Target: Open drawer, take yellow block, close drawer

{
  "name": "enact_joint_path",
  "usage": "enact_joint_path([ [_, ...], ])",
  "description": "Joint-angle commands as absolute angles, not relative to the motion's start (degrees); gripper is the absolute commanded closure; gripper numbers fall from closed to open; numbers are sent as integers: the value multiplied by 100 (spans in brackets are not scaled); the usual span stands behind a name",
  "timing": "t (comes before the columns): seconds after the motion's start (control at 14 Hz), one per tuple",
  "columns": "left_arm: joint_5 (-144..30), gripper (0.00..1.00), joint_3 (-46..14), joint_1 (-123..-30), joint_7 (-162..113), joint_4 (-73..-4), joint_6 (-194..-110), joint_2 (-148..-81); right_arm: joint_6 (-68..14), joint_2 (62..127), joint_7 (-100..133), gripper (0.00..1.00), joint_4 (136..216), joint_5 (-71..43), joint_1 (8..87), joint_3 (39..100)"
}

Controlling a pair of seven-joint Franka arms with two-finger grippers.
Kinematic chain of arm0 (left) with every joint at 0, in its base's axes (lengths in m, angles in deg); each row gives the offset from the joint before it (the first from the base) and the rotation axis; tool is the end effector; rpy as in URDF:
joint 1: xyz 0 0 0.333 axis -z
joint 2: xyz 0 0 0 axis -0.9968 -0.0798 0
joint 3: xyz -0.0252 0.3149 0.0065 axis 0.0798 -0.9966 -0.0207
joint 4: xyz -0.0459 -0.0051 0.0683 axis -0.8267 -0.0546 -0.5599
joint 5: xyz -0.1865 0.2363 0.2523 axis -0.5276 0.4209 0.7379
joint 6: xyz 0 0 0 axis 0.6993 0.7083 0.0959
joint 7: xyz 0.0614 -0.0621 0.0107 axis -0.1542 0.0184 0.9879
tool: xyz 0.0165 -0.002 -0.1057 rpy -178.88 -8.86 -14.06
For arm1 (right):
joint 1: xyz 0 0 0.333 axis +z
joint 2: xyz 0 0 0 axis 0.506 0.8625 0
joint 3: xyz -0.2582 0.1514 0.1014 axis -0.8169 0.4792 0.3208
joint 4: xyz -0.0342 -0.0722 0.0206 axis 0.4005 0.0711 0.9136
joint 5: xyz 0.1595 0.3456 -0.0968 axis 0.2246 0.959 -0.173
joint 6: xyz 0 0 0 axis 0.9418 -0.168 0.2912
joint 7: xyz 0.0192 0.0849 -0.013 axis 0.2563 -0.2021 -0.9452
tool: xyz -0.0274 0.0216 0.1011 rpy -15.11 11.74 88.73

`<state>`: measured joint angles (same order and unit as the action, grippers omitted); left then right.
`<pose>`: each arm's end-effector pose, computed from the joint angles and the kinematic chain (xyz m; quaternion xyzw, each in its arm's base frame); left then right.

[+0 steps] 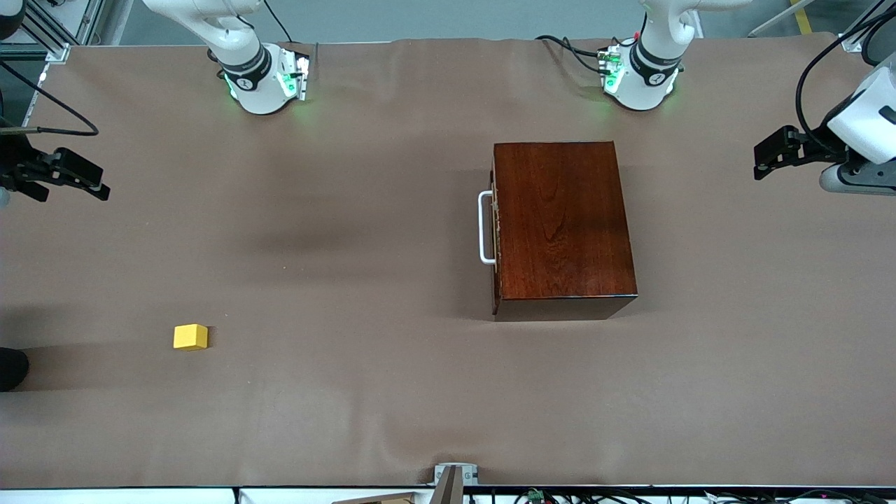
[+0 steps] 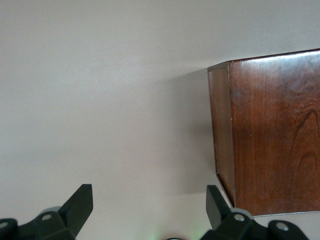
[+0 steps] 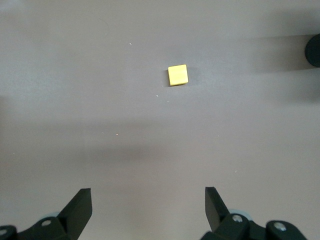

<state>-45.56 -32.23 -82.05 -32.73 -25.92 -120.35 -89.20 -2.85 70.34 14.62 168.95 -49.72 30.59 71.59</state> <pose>0.5464 -0.0451 0.6346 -0.9978 0.0592 0.0220 0.0209 0.5507 -0.0262 0.6217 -0.9999 0.0003 -0.0053 0.0101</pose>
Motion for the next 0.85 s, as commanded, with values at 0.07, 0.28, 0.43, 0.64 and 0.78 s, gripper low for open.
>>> enact_joint_path([
  [0.07,-4701,0,-3213,-8191,-3127,-2760,-12133,-8785,-218,7023,1446,0,16831,-5033,3031,7180],
  [0.28,-4692,0,-3204,-8156,-2731,-2769,-12125,-8785,-218,7023,1446,0,16831,-5042,3031,7180],
  [0.43,-4692,0,-3160,-8155,-2687,-2778,-12125,-8785,-218,7023,1446,0,16831,-5033,3031,7180],
  [0.64,-4692,0,-3160,-8155,-2678,-2769,-12125,-8785,-218,7023,1446,0,16831,-5042,3022,7180],
  [0.78,-4692,0,-3160,-8155,-2678,-2769,-12125,-8794,-218,7023,1446,0,16831,-5042,3031,7180],
])
